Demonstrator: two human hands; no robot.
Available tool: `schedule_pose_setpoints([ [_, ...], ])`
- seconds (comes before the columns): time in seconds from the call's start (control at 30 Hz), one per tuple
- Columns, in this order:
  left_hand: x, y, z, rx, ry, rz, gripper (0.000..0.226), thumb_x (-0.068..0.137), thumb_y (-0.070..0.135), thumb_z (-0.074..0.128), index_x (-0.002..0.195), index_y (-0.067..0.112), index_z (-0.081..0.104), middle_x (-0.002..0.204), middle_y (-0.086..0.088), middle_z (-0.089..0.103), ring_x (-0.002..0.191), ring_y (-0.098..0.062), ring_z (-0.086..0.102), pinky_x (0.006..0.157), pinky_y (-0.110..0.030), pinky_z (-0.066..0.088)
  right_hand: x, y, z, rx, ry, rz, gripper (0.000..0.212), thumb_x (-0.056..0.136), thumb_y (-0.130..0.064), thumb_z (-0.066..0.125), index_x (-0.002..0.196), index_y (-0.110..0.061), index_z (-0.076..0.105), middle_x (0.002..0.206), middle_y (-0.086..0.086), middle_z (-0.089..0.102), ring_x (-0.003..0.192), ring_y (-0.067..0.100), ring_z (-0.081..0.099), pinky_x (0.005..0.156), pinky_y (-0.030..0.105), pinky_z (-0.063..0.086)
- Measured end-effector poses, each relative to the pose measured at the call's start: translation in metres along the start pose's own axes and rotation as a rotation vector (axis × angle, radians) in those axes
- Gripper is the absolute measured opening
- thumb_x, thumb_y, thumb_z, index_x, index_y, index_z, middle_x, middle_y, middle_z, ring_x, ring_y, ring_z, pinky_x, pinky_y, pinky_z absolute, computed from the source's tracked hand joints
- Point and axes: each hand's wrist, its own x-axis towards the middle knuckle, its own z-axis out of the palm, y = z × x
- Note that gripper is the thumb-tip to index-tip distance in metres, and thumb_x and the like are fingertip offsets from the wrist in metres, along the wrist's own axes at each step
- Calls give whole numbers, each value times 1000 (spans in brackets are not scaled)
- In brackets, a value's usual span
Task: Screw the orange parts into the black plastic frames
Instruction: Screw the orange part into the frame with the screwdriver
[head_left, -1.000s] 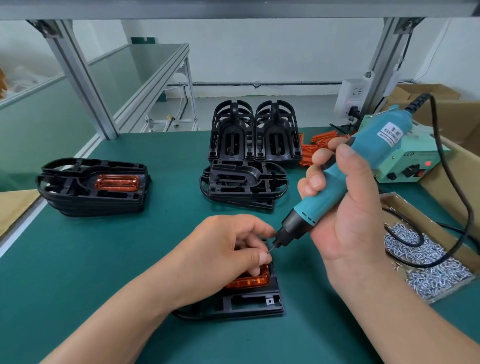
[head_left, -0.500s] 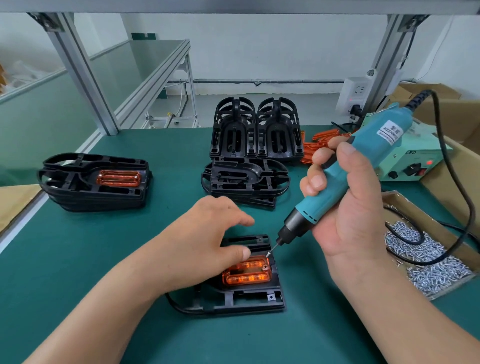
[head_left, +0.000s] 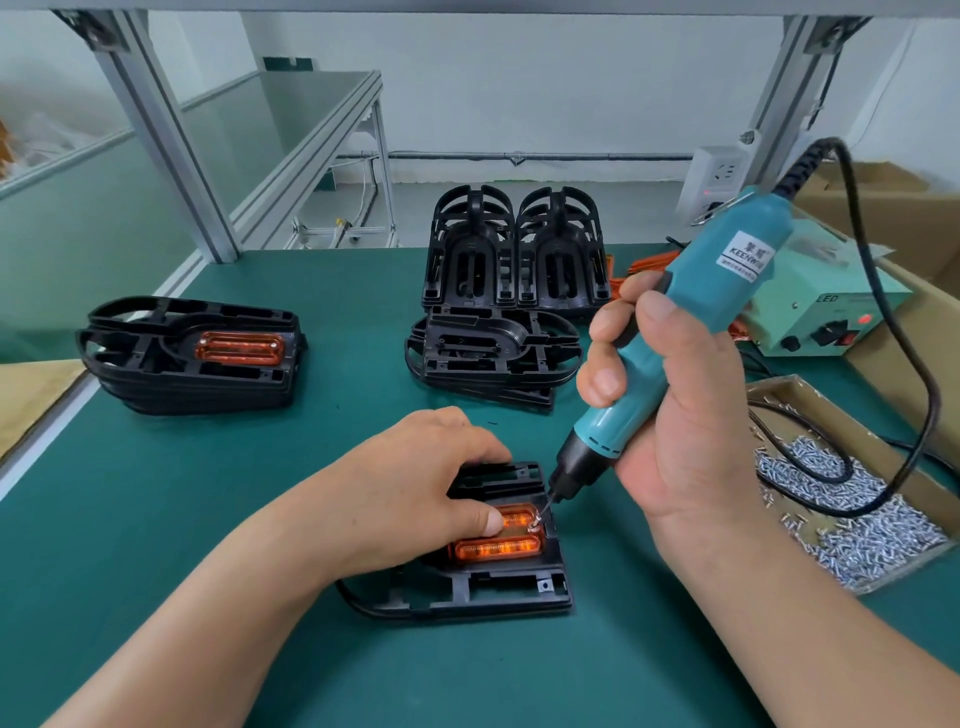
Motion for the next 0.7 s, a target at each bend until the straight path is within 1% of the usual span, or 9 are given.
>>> schedule_pose_setpoints([
  [0.1,1,1,-1,-2,-6,-5,49,88,54,72,133,46,57,111,24,51,113,4,45,101,-27,43,-1,0,3,-2,-27,-3,11,94,-20,64,104,-16,62,86,6,65,54,16,52,54,25,45],
  [0.2,1,2,-1,-25,-9,-11,45,88,53,73,130,46,59,110,23,52,112,3,47,99,-28,45,-2,-1,7,-38,-69,-12,12,93,-22,64,104,-16,63,85,6,66,52,16,52,54,26,44],
  [0.33,0,3,-1,-46,-6,-10,39,87,49,75,124,45,62,106,20,53,107,4,49,97,-28,46,-3,-3,12,-110,-163,-36,11,94,-21,63,104,-16,65,86,6,68,51,18,53,54,28,45],
  [0.43,1,5,-2,-74,-8,-26,38,86,47,77,122,45,63,106,18,54,106,2,50,98,-31,47,-4,-4,16,-152,-251,-43,16,96,-20,66,110,-13,63,88,8,68,52,20,56,54,29,46],
  [0.5,0,6,-2,-105,-5,-44,41,86,44,79,123,44,63,110,17,56,108,0,53,100,-34,47,-5,-3,19,-170,-306,-43,20,97,-20,70,113,-11,62,89,9,69,54,20,58,56,28,48],
  [0.6,0,8,-3,-130,-10,-53,44,86,41,80,126,43,62,116,16,58,115,-3,54,104,-36,47,-7,-3,22,-194,-363,-42,17,98,-17,65,114,-13,64,90,8,69,55,20,58,58,27,49],
  [0.7,0,9,-3,-137,-19,-73,45,86,42,80,127,43,61,119,16,57,117,-4,54,105,-36,47,-8,-3,23,-196,-377,-33,16,98,-17,65,114,-15,64,89,7,68,55,19,58,60,26,50],
])
